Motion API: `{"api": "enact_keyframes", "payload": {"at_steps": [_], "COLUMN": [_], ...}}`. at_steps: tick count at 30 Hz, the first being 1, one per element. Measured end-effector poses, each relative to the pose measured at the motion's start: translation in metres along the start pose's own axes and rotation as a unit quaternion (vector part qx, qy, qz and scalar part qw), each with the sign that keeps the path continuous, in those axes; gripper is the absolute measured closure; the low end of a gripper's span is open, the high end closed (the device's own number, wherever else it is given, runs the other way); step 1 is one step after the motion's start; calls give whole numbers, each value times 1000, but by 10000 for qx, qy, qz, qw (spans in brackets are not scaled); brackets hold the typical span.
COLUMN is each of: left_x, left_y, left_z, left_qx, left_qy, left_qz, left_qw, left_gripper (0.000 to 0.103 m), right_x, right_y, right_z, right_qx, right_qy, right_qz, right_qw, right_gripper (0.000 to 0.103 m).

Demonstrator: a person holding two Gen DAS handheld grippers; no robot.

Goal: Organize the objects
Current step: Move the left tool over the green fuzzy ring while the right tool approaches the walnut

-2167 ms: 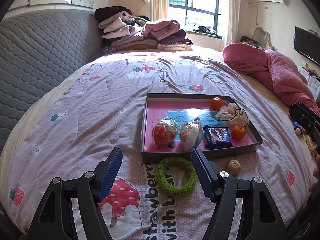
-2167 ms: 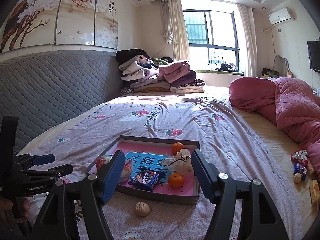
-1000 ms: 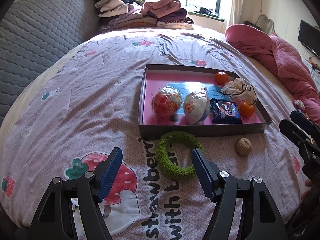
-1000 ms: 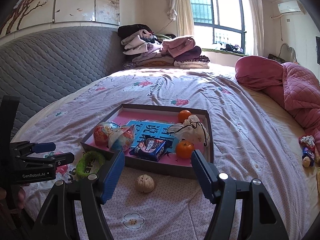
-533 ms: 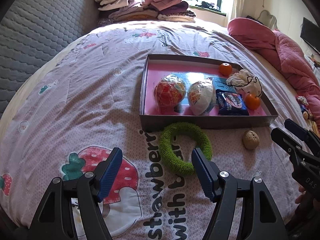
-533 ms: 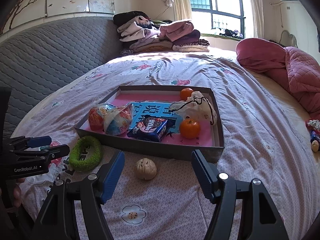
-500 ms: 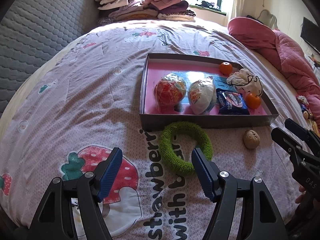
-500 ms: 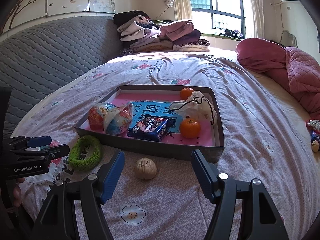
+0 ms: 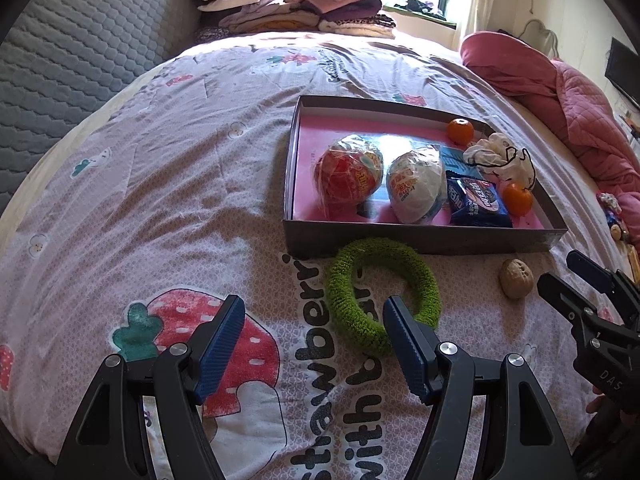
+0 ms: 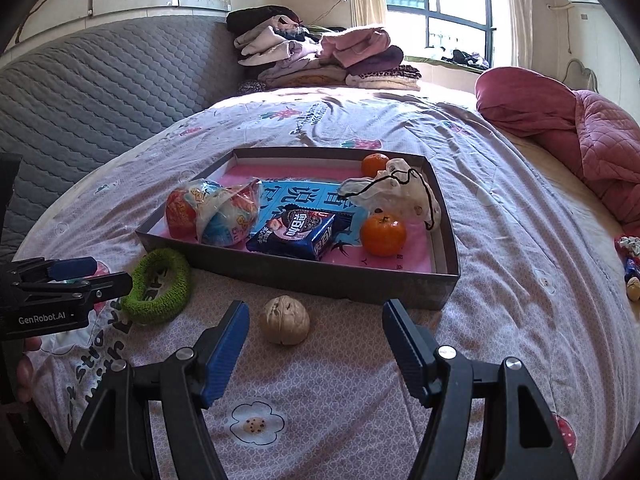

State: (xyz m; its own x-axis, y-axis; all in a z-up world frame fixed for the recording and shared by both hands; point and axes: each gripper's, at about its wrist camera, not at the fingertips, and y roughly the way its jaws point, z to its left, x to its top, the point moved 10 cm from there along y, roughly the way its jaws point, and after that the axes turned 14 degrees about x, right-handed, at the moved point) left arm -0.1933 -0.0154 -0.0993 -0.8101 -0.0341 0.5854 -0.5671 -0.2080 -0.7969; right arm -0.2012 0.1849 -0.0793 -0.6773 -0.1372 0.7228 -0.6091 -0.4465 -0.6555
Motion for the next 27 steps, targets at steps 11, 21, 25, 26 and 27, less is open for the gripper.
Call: {"api": "enact_keyframes", "payload": {"at_steps": [11, 21, 25, 26, 27], "left_x": [1, 5, 7, 7, 6], "left_y": [11, 29, 34, 36, 37], "left_z": [0, -1, -6, -7, -9], "left_qx": [-18, 97, 70, 57, 35], "left_qy": [-44, -55, -27, -16, -3], "left_qz": [55, 112, 105, 107, 106], "left_qw": [10000, 9999, 9999, 9999, 9999], "left_gripper": [30, 30, 30, 30, 30], "right_x": [-10, -14, -15, -15, -15], "right_y": [17, 28, 33, 34, 36], "right_z": [4, 4, 1, 0, -1], "right_qx": [-75, -88, -26, 0, 19], "right_qy": [-158, -148, -34, 1, 39], "right_qz": [225, 315, 372, 383, 397], "right_qw": [9996, 9994, 9993, 9993, 9992], "right_gripper": [35, 35, 35, 35, 35]}}
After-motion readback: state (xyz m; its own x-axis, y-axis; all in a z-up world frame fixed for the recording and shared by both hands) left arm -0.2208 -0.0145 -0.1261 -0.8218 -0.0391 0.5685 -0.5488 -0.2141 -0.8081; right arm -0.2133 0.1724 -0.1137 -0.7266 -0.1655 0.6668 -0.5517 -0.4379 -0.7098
